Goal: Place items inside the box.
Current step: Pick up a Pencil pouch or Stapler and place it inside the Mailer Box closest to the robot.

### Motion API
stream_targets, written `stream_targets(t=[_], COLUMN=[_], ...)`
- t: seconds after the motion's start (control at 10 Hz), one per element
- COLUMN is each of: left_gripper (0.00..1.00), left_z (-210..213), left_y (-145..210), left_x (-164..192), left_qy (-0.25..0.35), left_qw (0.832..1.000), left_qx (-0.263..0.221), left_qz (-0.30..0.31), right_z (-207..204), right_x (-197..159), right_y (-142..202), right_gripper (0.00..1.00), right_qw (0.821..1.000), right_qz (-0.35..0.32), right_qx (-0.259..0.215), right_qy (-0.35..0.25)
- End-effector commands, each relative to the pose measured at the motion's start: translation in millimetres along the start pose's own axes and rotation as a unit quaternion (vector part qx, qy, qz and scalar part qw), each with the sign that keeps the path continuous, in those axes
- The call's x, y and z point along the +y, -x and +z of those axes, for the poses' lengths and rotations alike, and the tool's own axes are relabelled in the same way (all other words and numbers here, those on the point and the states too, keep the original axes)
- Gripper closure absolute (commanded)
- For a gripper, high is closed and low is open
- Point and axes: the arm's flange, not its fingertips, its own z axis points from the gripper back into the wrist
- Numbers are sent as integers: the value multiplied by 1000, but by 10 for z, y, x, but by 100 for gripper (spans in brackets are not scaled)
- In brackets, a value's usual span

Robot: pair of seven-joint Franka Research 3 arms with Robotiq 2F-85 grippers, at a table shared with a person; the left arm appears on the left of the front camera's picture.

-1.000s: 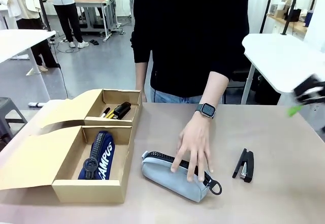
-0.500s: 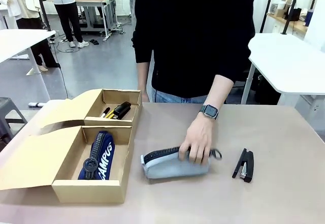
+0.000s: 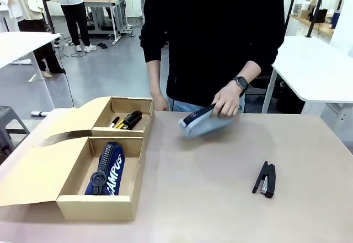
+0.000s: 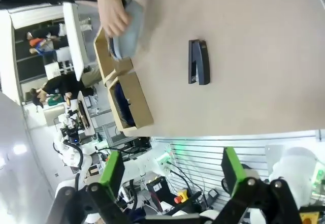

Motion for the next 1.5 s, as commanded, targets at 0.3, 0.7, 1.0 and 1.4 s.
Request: stream_targets(t=[0.3,0.7,1.0,1.4], left_gripper=[0,0,0,0], left_z=[-18,-18,-18,-18], left_y=[-8,-8,-8,-8], left_x=[-8,-8,-8,-8], left_qy=[14,14,14,14], left_qw=[1000,1000,1000,1000], left_qx=[-6,-6,-6,-6], left_qz=[-11,-11,-11,-11], right_z=[-872,-2301,-3218,-3340], right_x=[672,1279,1372,1246], right_y=[5,349,496,557], right_gripper=[0,0,0,0], right_qw=[989,925,879,869], right_qz=[86,184,198,219], right_qx=[77,116,93,91], right_qy=[93,311,424,434])
